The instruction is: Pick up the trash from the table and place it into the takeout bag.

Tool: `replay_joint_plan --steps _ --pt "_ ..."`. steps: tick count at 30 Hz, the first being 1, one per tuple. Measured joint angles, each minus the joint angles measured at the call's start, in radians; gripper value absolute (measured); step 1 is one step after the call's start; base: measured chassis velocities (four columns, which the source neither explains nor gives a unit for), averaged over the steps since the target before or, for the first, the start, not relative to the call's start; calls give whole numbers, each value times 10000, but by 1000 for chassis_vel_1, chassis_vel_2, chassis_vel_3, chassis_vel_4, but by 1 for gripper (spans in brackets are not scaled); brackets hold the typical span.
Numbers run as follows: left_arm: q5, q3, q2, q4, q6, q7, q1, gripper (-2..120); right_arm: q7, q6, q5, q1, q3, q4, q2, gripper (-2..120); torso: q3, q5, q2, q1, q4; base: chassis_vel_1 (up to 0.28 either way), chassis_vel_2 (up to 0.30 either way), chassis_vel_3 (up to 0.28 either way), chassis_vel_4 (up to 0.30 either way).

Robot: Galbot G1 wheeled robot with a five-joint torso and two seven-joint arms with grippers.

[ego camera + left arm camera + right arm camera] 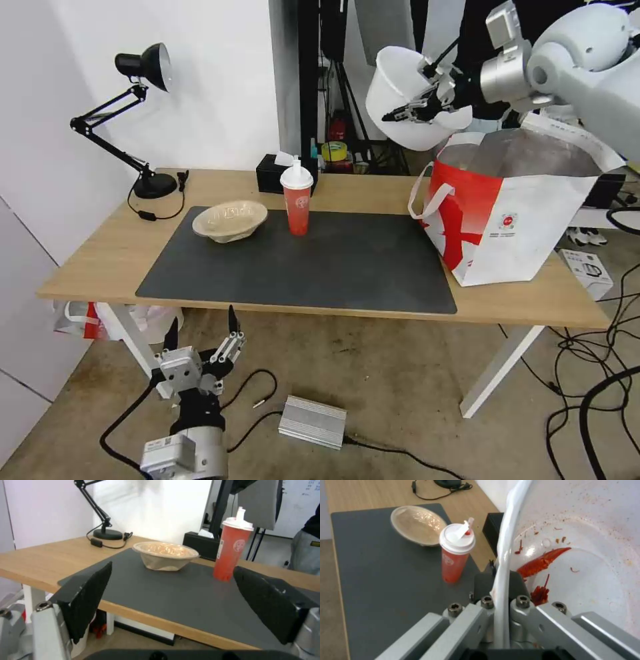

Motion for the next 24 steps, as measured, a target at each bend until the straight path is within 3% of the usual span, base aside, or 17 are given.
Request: replay_joint_plan --steps 24 --pt "-37 -89 145 -43 8 2 56 95 -529 281 -683 45 164 -149 -509 0 0 0 0 2 0 0 0 0 0"
